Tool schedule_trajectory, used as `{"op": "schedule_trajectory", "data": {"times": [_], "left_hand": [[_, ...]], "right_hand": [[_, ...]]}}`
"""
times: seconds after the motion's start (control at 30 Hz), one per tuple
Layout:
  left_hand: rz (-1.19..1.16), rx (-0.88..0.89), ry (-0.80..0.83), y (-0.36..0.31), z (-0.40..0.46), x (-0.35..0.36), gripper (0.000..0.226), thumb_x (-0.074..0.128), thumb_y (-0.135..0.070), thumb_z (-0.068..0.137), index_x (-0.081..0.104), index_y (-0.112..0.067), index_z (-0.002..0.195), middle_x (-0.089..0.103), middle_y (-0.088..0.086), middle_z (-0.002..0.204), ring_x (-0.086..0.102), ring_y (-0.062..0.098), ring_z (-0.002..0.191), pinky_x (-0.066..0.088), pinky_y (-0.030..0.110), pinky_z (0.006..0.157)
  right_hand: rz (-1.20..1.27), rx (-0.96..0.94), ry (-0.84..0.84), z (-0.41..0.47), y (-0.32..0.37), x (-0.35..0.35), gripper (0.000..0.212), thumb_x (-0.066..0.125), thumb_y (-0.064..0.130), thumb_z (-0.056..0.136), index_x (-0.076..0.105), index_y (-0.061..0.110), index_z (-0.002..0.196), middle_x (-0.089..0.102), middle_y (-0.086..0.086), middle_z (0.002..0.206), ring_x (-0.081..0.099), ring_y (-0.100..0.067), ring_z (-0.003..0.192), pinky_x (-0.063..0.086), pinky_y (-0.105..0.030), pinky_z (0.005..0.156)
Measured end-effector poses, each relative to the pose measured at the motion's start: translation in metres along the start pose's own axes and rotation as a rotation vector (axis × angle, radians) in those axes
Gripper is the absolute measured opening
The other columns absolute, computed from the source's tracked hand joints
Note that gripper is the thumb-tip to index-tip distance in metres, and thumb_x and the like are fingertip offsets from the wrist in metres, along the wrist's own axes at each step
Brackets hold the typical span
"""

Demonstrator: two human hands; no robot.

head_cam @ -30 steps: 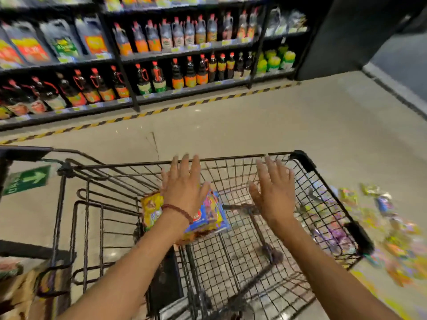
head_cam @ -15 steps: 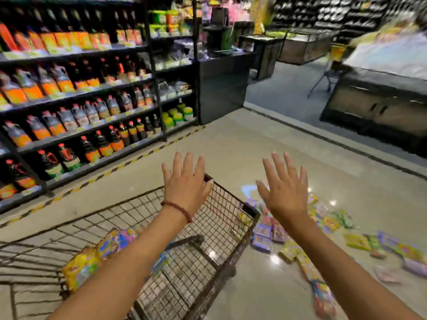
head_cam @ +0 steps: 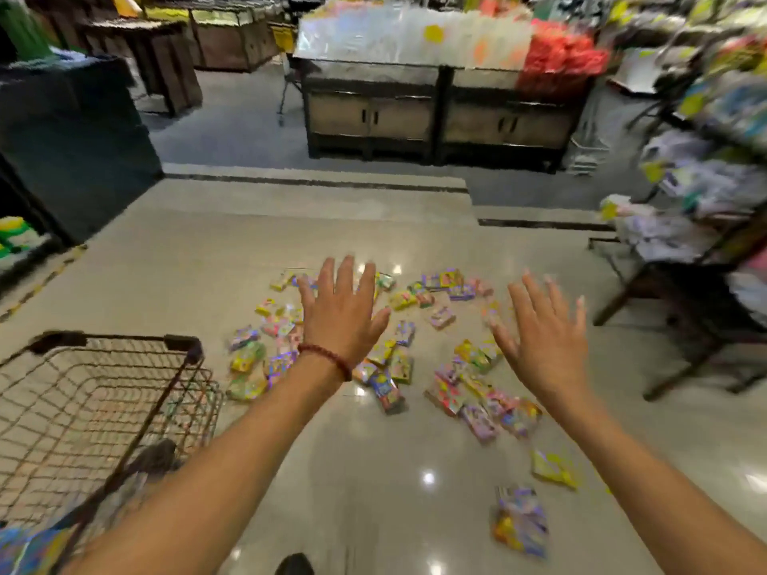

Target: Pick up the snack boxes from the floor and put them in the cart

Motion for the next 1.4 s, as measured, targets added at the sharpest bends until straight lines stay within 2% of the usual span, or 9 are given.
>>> {"op": "schedule_trajectory", "data": {"times": [0.2,0.4,0.63,0.77,0.87,0.97,1.07,1.17,1.4], "left_hand": [[-0.09,0.278,0.054,-0.122,0.016,0.03,0.062,0.044,-0.053,0.08,0.056,-0.014,0.127,0.054,0.017,0.131,0.049,0.04,0.122,0.038,0.066,0.09],[-0.127,0.446,0.143,-0.196,0.032,0.074,0.066,0.073,-0.046,0.072,0.058,-0.012,0.126,0.056,0.018,0.129,0.051,0.041,0.121,0.037,0.068,0.089],[-0.164,0.593,0.31,-0.255,0.07,0.137,0.063,0.054,-0.048,0.08,0.053,-0.011,0.131,0.054,0.019,0.131,0.048,0.041,0.124,0.038,0.067,0.089],[-0.118,0.681,0.399,-0.28,0.08,0.189,0.062,0.069,-0.045,0.076,0.057,-0.009,0.125,0.058,0.019,0.125,0.053,0.042,0.117,0.041,0.067,0.084],[-0.134,0.742,0.468,-0.303,0.076,0.234,0.06,0.052,-0.049,0.083,0.048,-0.014,0.131,0.053,0.017,0.131,0.047,0.037,0.123,0.038,0.066,0.09],[-0.04,0.778,0.608,-0.321,0.06,0.294,0.067,0.037,-0.055,0.093,0.022,-0.021,0.149,0.023,0.011,0.154,0.021,0.032,0.142,0.019,0.061,0.109],[-0.046,0.776,0.66,-0.334,0.036,0.366,0.071,0.033,-0.057,0.094,0.012,-0.021,0.151,0.019,0.009,0.156,0.018,0.031,0.144,0.02,0.058,0.112],[0.058,0.76,0.832,-0.347,0.013,0.453,0.074,0.024,-0.061,0.093,-0.008,-0.026,0.15,-0.001,0.002,0.159,-0.001,0.025,0.146,0.005,0.051,0.116],[0.071,0.828,0.874,-0.4,-0.059,0.645,0.075,0.025,-0.06,0.094,-0.013,-0.026,0.149,0.001,0.005,0.159,0.001,0.025,0.146,0.008,0.047,0.116]], "right_hand": [[-0.121,0.236,0.033,-0.06,-0.106,-0.006,0.065,0.034,0.049,0.085,0.055,0.008,0.131,0.05,-0.013,0.141,0.046,-0.036,0.13,0.032,-0.064,0.101],[-0.18,0.41,0.09,-0.091,-0.162,0.012,0.064,0.035,0.048,0.083,0.055,0.008,0.129,0.051,-0.014,0.139,0.049,-0.037,0.126,0.038,-0.064,0.096],[-0.189,0.572,0.15,-0.083,-0.207,0.058,0.059,0.036,0.047,0.087,0.055,0.009,0.129,0.054,-0.012,0.136,0.05,-0.037,0.124,0.037,-0.061,0.095],[-0.168,0.65,0.168,-0.089,-0.224,0.101,0.059,0.036,0.045,0.087,0.058,0.008,0.127,0.057,-0.014,0.133,0.054,-0.037,0.122,0.041,-0.061,0.093],[-0.153,0.726,0.214,-0.11,-0.241,0.147,0.059,0.037,0.046,0.087,0.059,0.009,0.127,0.058,-0.013,0.132,0.054,-0.036,0.121,0.041,-0.06,0.093],[-0.119,0.796,0.295,-0.145,-0.254,0.205,0.06,0.037,0.047,0.088,0.058,0.009,0.129,0.056,-0.013,0.134,0.053,-0.037,0.123,0.041,-0.06,0.095],[-0.052,0.869,0.368,-0.189,-0.267,0.279,0.061,0.031,0.05,0.091,0.057,0.012,0.131,0.055,-0.012,0.136,0.053,-0.037,0.123,0.041,-0.06,0.094],[-0.021,0.919,0.426,-0.225,-0.282,0.362,0.067,0.018,0.055,0.096,0.057,0.013,0.131,0.057,-0.012,0.134,0.055,-0.037,0.121,0.042,-0.061,0.093],[0.06,1.021,0.444,-0.328,-0.298,0.542,0.061,0.035,0.048,0.09,0.05,0.012,0.136,0.05,-0.013,0.141,0.051,-0.037,0.125,0.039,-0.059,0.097]]}}
Point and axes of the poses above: each hand's wrist, its own z-axis towards the middle knuckle, its own x-axis out of the palm, y = z × x, the point moved 1 cm from there along z, towards the middle knuckle
